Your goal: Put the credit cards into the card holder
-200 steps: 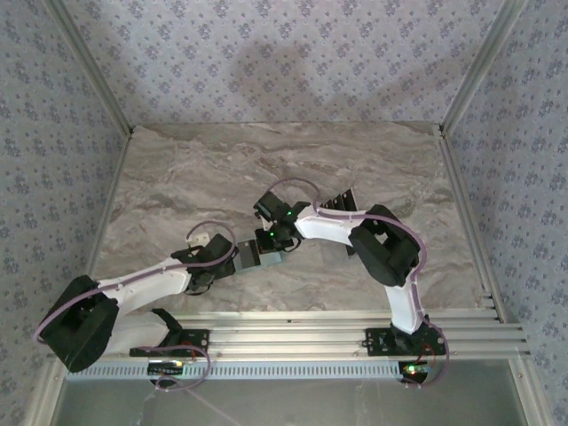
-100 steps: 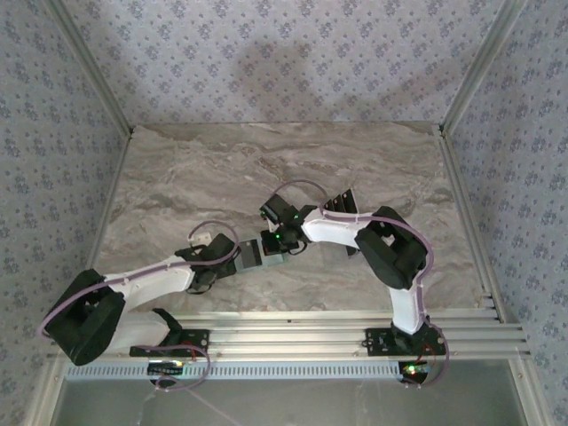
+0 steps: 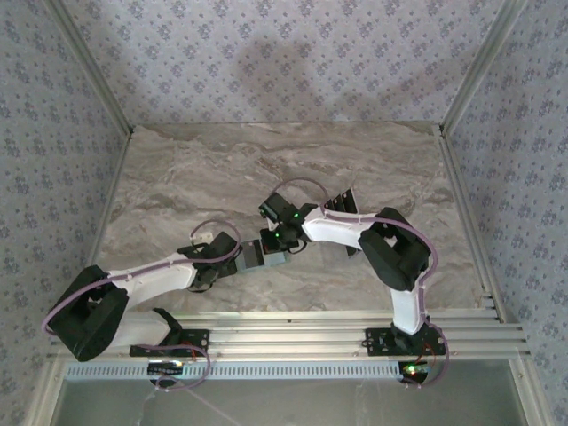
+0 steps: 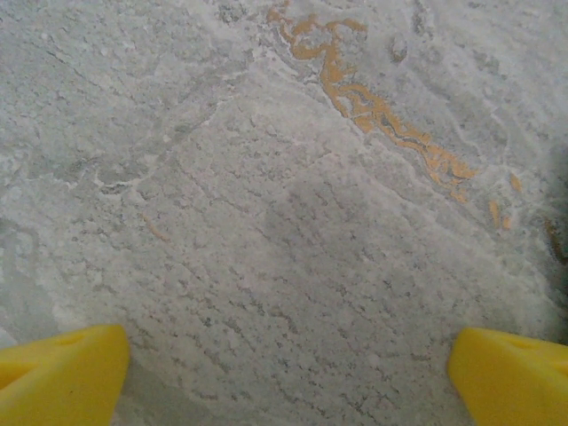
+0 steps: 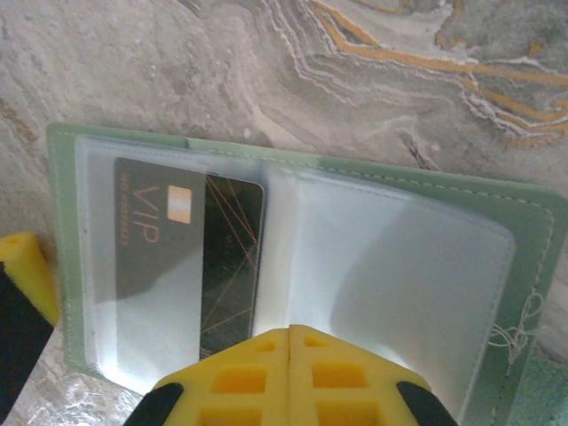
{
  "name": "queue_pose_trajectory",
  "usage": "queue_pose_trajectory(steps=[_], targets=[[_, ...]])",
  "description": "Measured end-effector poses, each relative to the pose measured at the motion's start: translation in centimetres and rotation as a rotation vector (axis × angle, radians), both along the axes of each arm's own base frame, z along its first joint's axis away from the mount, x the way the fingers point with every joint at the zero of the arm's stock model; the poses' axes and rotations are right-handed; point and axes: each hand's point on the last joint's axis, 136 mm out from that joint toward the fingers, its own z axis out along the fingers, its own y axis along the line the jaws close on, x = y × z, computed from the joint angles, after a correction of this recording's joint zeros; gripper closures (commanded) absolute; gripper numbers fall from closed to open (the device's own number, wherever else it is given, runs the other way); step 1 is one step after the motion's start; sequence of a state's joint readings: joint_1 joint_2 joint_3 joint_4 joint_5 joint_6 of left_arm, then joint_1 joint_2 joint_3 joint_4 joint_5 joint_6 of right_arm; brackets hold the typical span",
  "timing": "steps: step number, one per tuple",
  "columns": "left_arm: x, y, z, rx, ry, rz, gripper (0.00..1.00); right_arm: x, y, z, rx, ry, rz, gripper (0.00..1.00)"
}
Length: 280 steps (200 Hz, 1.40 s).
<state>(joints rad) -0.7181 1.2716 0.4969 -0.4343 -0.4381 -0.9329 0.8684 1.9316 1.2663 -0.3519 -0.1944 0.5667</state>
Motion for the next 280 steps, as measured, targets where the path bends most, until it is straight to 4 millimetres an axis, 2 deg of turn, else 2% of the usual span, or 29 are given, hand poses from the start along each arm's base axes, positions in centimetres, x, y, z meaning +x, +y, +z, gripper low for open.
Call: queue_pose_trajectory(steps=[47, 100, 280], targets=[[0.1, -0.1, -0.1, 0.002, 0.000, -0.005, 0.04, 0.4, 0.7, 0.3, 0.011, -0.008, 0.003, 0.95], [0.1, -0.1, -0.1, 0.001, -0.001, -0.006, 0.04, 0.3, 1.1, -1.4, -0.010, 0.020, 0.011, 0.95], [0.1, -0.1, -0.4, 0.007, 0.009, -0.007, 0.05, -0.7, 3.8, -1.2, 0.012, 0.018, 0.063, 0.95]])
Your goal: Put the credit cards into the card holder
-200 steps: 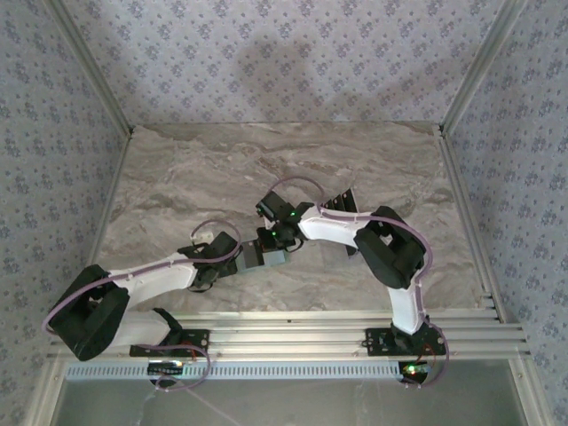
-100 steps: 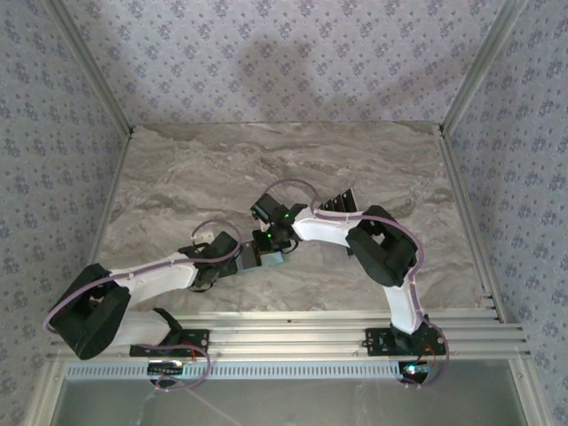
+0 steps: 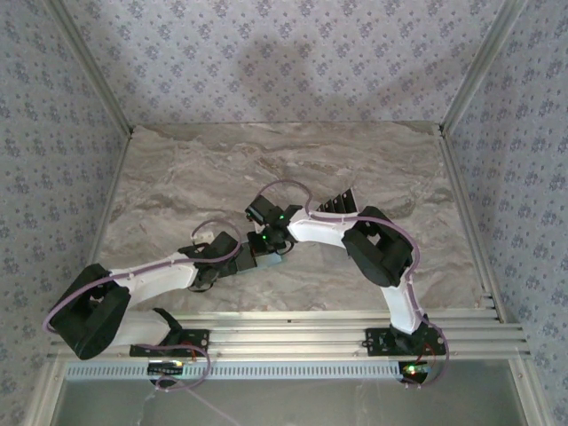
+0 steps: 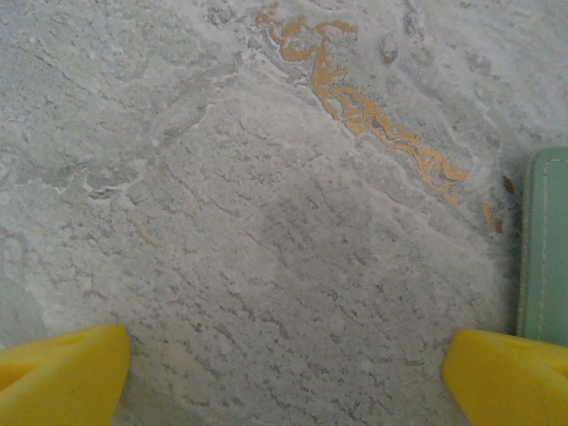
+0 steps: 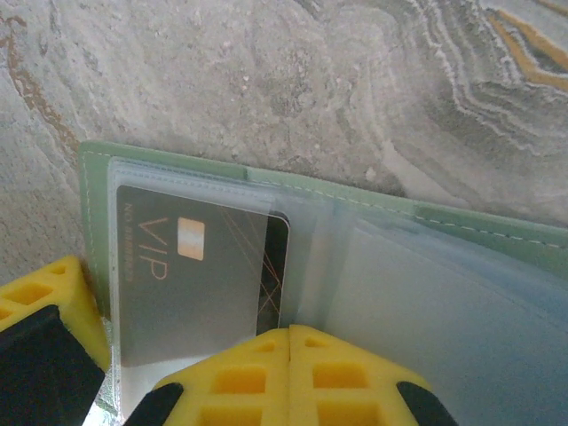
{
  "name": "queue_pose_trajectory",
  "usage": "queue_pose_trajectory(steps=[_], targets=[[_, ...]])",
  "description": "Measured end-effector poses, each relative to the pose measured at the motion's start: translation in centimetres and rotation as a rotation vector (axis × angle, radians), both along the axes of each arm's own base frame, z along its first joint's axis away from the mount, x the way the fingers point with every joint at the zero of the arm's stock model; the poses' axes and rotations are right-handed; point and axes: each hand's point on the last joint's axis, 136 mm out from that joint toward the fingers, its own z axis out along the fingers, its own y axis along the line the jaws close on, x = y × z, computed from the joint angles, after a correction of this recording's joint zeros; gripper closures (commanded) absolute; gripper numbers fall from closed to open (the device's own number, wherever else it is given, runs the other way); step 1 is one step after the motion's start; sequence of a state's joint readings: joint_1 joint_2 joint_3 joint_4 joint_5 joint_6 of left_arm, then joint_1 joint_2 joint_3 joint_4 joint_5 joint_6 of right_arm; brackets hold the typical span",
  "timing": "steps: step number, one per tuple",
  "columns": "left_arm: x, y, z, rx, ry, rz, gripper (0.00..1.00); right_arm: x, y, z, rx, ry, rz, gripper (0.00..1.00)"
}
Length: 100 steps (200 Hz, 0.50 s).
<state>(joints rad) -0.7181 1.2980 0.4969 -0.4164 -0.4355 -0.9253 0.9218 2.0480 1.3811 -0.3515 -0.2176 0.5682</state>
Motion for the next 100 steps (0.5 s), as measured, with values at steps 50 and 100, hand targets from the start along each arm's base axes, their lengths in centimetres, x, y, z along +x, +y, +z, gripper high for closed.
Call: queue_pose_trajectory(steps=[50, 100], targets=[[0.0, 0.0, 0.0, 0.000, 0.001, 0.000, 0.05, 0.0, 0.1, 0.1, 0.005, 0.004, 0.001, 0.88], [0.0, 0.2, 0.7, -0.002, -0.008, -0.001, 0.02, 0.2, -1.2, 1.3, 0.024, 0.003, -0.025, 0.76]])
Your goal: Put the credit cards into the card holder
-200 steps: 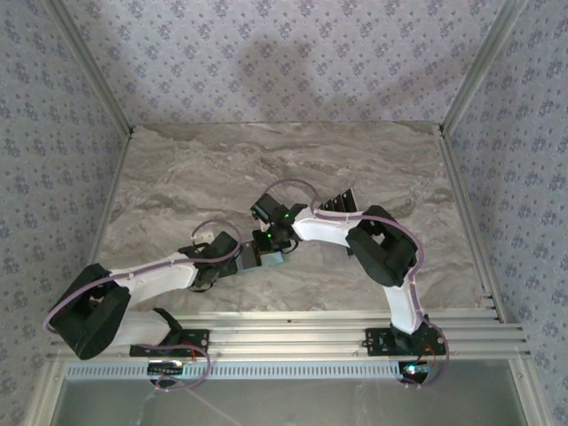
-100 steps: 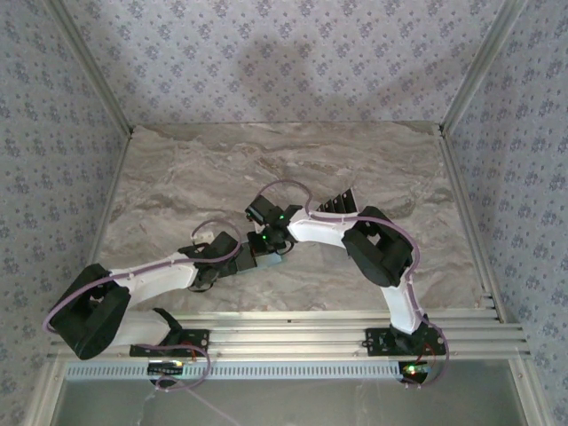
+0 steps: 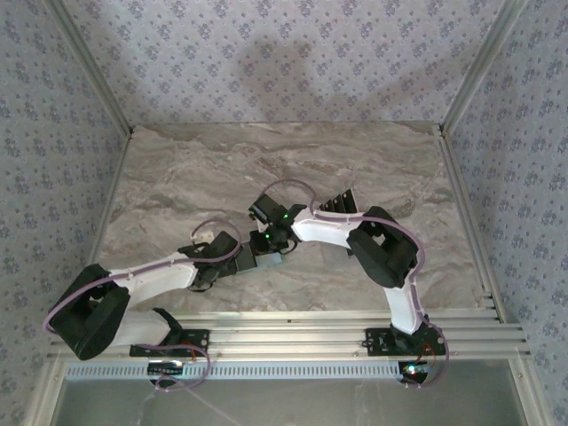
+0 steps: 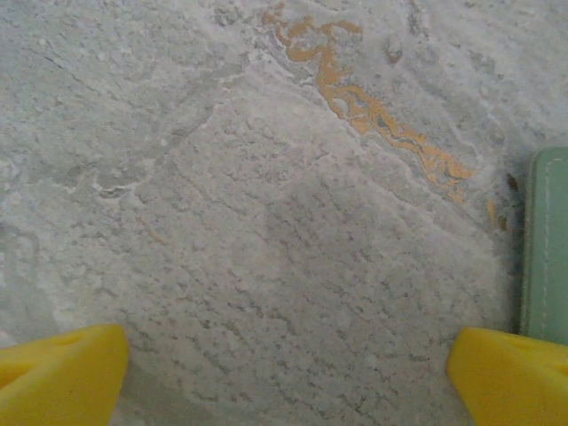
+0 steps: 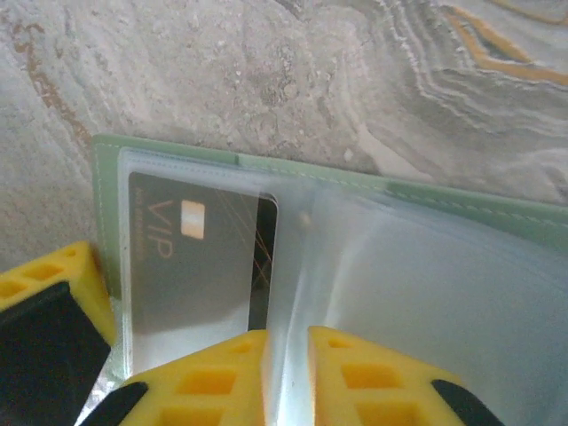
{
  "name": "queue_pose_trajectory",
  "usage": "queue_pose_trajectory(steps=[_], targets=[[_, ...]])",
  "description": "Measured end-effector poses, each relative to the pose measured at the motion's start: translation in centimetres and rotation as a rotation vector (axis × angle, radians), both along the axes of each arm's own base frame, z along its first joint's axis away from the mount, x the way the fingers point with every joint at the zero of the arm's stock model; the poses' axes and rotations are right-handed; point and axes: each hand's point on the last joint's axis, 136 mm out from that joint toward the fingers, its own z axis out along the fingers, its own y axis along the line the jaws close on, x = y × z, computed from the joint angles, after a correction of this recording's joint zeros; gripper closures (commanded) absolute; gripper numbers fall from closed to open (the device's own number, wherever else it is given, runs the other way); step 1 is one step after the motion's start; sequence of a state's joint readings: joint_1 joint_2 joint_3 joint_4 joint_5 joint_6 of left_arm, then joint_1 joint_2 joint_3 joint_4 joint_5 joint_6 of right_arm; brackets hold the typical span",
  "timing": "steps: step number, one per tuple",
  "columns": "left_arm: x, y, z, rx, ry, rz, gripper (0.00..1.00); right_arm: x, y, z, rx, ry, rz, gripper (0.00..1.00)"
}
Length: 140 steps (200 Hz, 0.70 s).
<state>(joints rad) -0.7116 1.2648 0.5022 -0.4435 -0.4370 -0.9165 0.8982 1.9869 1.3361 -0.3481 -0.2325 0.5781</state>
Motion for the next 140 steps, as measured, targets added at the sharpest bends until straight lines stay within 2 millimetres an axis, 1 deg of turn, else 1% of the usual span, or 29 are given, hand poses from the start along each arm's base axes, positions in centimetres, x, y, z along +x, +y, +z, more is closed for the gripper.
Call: queue_pose_trajectory(steps=[22, 38, 58, 76, 109, 140], targets=[[0.4, 0.3, 0.7, -0.024, -0.025, 0.019, 0.02, 0.4, -0.4, 1.4, 0.023, -0.020, -0.011, 0.71], [0.9, 0.6, 1.8, -0.055, -0.062, 0.042, 0.02, 0.7, -0.8, 2.2, 0.034, -0.030, -0.021, 0.67], [1.5, 1.1, 3.2, -0.099, -0.107, 0.071, 0.01, 0.8, -1.6, 2.4, 0.032, -0.035, -0.026, 0.60], [1.7, 1.5, 3.9, -0.120, -0.129, 0.085, 0.01, 0.9, -2.3, 2.2, 0.019, -0.037, -0.031, 0.57], [1.5, 1.3, 4.1, -0.135, -0.114, 0.063, 0.01, 1.1, -2.9, 1.9, -0.003, -0.040, -0.029, 0.56], [1.4, 0.6, 3.4, -0.147, -0.074, 0.038, 0.01, 1.2, -3.1, 2.2, -0.024, -0.050, -0.013, 0.56]])
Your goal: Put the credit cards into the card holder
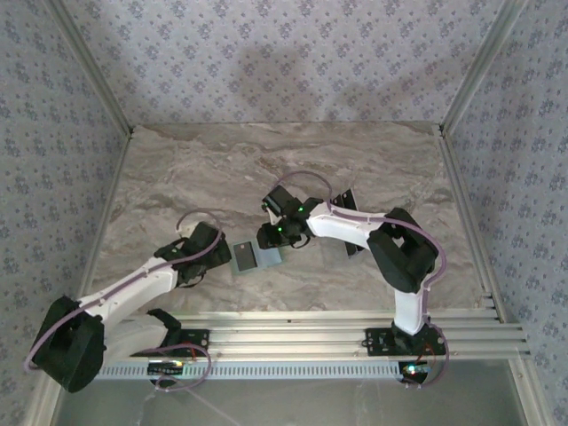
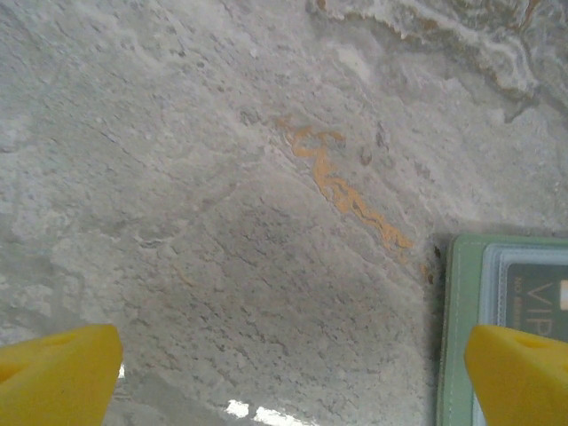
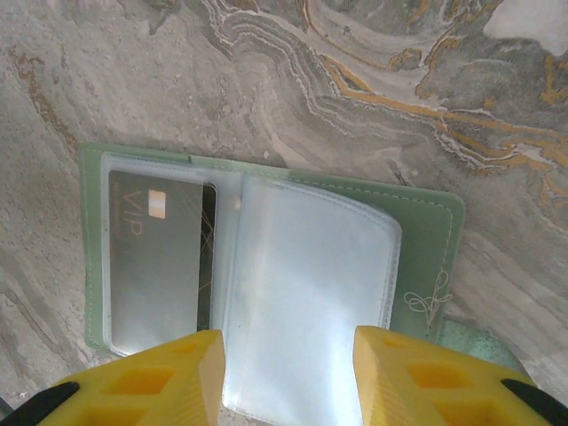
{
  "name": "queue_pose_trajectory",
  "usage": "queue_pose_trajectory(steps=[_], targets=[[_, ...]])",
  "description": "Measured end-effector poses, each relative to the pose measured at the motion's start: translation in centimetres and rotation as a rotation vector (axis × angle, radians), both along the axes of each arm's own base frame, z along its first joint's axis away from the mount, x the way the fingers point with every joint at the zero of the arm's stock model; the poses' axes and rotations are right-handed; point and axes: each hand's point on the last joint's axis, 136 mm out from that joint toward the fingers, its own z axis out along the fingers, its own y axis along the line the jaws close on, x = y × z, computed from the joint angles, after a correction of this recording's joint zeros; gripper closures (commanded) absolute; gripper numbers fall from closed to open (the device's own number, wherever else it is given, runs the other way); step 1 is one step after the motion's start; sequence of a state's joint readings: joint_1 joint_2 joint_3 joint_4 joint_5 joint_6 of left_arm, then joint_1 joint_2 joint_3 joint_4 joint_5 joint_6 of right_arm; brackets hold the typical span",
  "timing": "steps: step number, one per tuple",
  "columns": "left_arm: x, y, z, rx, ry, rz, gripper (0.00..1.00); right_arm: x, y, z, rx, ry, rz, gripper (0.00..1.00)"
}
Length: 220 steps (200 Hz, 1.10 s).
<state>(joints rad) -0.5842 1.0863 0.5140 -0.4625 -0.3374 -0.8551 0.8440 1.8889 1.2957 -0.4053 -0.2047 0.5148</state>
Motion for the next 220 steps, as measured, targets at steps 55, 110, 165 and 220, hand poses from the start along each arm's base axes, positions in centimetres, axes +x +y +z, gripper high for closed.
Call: queue_pose_trajectory(steps=[55, 110, 165, 220], targets=[[0.0, -0.9, -1.2, -0.015, 0.043, -0.028, 0.01, 0.7, 0.7, -0.1, -0.018, -0.015, 0.024, 0.56], [0.0, -1.6, -1.2, -0.033, 0.043, -0.050, 0.00, 0.6, 0.2, -2.4, -0.075, 0.014, 0.024, 0.55], [-0.3, -3.2, -0.9, -0.046, 0.024, -0.106, 0.00, 0.5, 1.0, -2.8, -0.043, 0.032, 0.026, 0.54], [-0.7, -5.4, -0.5, -0.070, -0.001, -0.173, 0.00, -0.1, 2.5, -2.8, 0.015, 0.063, 0.018, 0.54]])
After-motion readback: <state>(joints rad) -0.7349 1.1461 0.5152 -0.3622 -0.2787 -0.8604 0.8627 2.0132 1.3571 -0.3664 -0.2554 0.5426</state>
